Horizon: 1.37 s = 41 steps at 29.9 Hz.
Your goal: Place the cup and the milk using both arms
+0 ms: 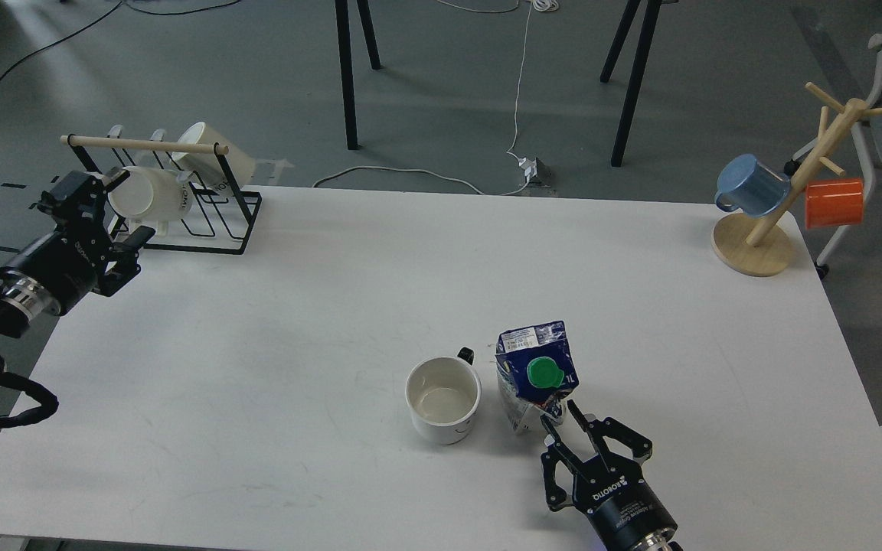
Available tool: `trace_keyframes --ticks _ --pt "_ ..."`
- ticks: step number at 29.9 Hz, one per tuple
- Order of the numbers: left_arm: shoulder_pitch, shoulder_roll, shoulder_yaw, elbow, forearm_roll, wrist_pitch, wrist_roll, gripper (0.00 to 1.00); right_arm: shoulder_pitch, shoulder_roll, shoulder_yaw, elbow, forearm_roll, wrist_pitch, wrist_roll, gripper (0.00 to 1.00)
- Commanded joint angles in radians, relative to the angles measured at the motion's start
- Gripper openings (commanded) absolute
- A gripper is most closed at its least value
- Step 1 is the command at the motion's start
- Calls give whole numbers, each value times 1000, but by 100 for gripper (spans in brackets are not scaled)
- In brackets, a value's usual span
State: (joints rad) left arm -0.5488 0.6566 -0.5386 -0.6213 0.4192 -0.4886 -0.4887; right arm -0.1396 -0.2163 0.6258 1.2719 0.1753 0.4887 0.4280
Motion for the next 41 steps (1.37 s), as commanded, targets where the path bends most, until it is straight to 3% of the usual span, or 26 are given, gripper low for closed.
trace_keyframes --ticks 1,3,4,5,10,16,22,25,29,35,41 --pt "1 0 -1 0 0 0 0 99 0 -1 0 1 1 0 0 46" --pt "1 -2 0 0 0 0 0 99 -2 -5 0 7 3 0 0 63" --pt "3 0 -1 0 1 0 0 99 -2 -8 0 10 3 0 0 84" --pt "4 -2 -1 0 0 0 0 99 -3 -11 0 12 6 0 0 95" --pt "4 3 -1 0 0 0 0 99 -43 -35 -32 26 3 0 0 95" --pt "3 3 -3 0 0 0 0 99 -114 -236 -28 171 3 0 5 95" --pt "0 6 -6 0 -2 0 0 99 -91 -377 224 182 15 0 6 95" --pt "0 9 -9 0 -3 0 0 99 21 -455 331 164 13 0 6 95" --pt "-2 11 -15 0 -3 0 0 99 271 -566 287 42 15 0 6 95" --pt "-5 9 -17 0 -5 0 0 99 627 -539 37 -189 15 0 8 95" --pt "-13 5 -18 0 -7 0 0 99 715 -482 -31 -246 15 0 14 94"
